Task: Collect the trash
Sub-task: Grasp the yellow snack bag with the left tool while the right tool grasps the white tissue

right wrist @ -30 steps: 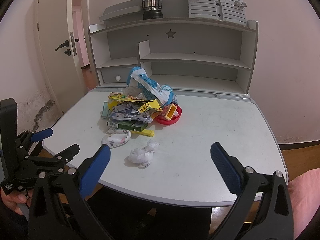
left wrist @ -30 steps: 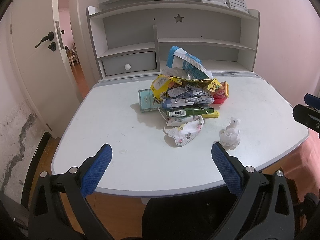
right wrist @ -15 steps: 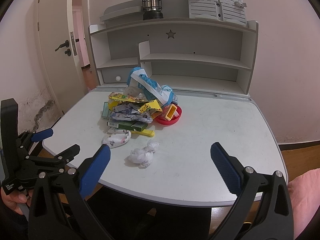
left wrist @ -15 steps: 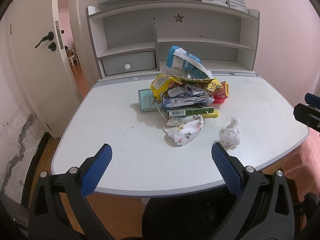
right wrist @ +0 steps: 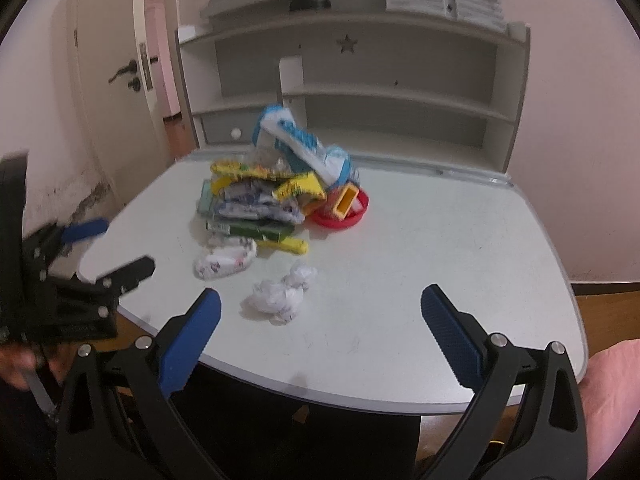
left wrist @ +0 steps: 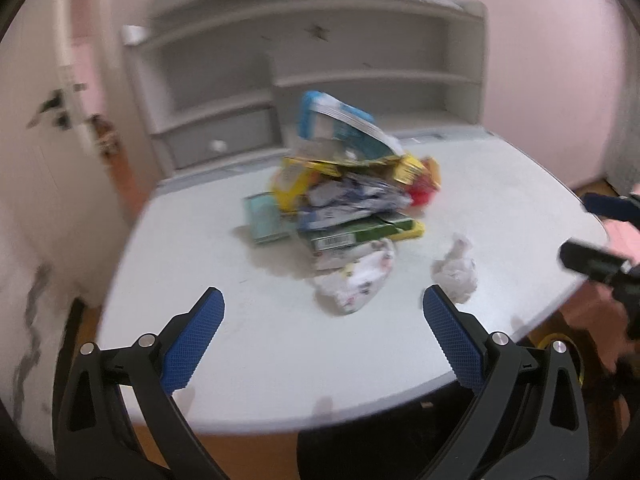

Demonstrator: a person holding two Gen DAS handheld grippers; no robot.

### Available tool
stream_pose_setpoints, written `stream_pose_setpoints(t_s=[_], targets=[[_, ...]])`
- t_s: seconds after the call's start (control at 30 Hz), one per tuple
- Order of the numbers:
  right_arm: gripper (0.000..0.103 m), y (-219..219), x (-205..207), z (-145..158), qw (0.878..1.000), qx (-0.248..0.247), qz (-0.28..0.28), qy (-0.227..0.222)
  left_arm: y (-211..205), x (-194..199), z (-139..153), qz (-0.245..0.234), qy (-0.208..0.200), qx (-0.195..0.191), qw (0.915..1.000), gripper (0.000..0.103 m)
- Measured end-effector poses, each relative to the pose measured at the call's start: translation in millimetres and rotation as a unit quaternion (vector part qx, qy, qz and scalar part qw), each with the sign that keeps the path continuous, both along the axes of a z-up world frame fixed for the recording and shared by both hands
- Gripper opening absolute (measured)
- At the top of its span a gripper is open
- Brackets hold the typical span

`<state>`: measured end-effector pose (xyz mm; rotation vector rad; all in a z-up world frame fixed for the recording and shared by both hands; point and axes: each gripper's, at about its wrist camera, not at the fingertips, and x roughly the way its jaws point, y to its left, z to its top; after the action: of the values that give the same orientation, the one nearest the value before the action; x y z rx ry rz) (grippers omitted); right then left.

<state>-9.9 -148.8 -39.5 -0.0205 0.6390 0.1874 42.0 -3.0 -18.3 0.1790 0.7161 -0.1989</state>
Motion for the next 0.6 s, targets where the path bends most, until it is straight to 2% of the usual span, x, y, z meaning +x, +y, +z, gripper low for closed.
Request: stream_pose_setpoints(t_s=[0.07,0.17,0.23,0.3,0.43,0.47,0.5,0.53,0.6], targets=[[0.097,-1,9,-11,1.000,0.001,0.007,0.017,-5,21,-2,-0.025,0.008,-0.004,0.9997,0.097],[0.097,-3,22,-26,0.999,-0.002,0.015,0.040,-18,57,-4,-0.047,0.012,0.024,0.9985,0.097],[0.097,-5,29,-35,0.998,-0.001,0.020,0.052,-27,77,-3,-0.057,0.008,0.051,0.9970,0.096],[0.097,-6,34,-42,0.998,0.003,0.025,0.060,-38,95,-3,-0.059,-0.002,0.095,0.9938,0.096],[0.097,1,49,-49,0.996,0.006,0.044,0.077,-54,118,1,-0.081,-0.009,0.145,0.9860,0.095],[0.097,4,53,-50,0.995,0.008,0.050,0.082,-57,123,0,-0.082,-0.012,0.159,0.9838,0.087],[0.097,7,58,-52,0.994,0.013,0.058,0.088,-58,128,0,-0.083,-0.010,0.167,0.9824,0.073],[0.097,11,62,-52,0.993,0.019,0.065,0.095,-59,131,-2,-0.085,-0.003,0.172,0.9815,0.065],[0.097,17,70,-54,0.991,0.030,0.078,0.105,-56,140,-6,-0.095,0.022,0.168,0.9810,0.037]])
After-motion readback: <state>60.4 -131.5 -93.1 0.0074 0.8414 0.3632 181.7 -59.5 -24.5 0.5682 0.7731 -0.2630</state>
